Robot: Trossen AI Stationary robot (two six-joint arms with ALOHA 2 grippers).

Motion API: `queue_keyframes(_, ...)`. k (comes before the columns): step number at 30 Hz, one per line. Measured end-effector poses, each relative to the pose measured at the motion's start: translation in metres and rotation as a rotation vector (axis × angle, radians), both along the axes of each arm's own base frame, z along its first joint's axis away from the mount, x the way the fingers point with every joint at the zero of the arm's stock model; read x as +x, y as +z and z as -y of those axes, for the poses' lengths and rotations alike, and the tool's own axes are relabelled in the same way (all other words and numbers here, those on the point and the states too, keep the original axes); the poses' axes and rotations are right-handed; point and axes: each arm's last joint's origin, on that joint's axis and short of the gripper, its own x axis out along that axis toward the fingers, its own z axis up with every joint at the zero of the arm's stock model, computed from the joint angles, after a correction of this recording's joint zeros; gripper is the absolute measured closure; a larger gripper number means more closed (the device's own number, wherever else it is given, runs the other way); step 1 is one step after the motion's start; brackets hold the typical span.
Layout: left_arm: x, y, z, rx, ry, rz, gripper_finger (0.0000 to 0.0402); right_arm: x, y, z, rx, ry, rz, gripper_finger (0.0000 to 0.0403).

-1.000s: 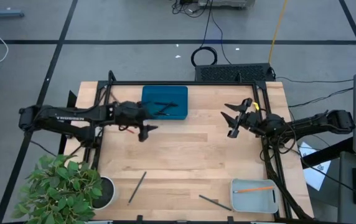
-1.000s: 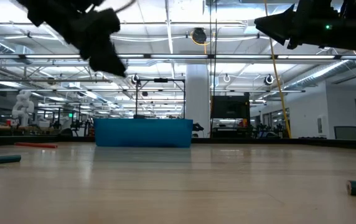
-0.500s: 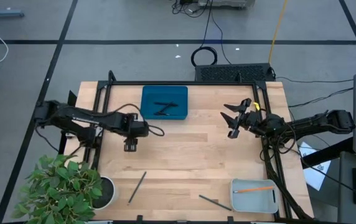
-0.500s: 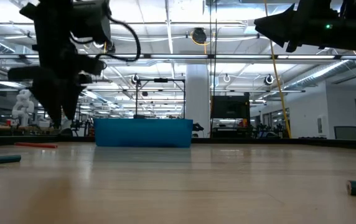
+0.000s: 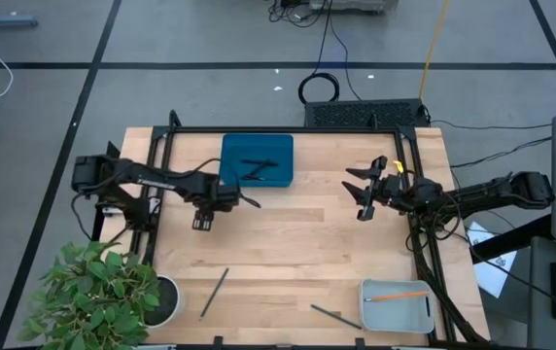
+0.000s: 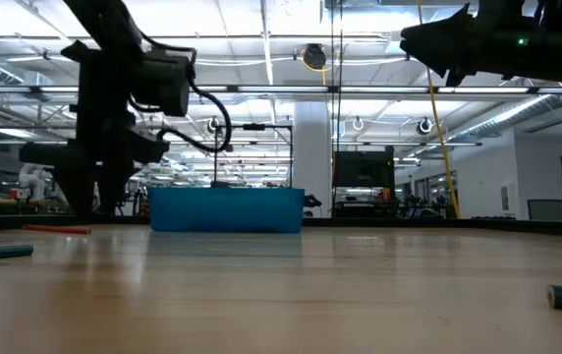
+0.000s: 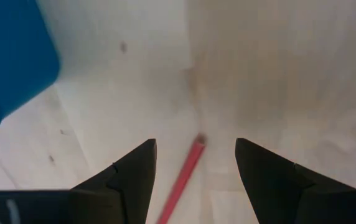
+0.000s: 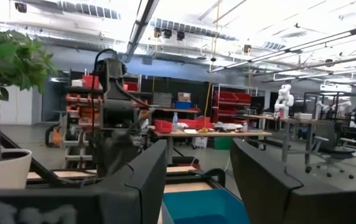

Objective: Sort pens & pencils
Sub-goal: Put the red pencil into the gray bin

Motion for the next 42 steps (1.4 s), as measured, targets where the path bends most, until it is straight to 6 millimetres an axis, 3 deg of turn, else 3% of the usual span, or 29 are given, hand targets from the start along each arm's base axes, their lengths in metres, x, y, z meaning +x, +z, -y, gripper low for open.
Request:
queue_keyframes(9,-0.004,-0.006,-0.016,-0.065,0.014,-0.032,0.0184,0.0,-0.001,0.0,0.004,0.002,-0.01,0.0236)
queue_keyframes(22,-0.007,-0.016,-0.02,-0.084,-0.012,0.002,0.0297,0.001,-0.002,0.0,0.011,0.004,-0.016,0.0236)
queue_keyframes(42,-0.017,-0.023,-0.024,-0.171,-0.074,-0.016,0.0305,0.001,-0.004,0.0,0.025,0.009,-0.038,0.0236)
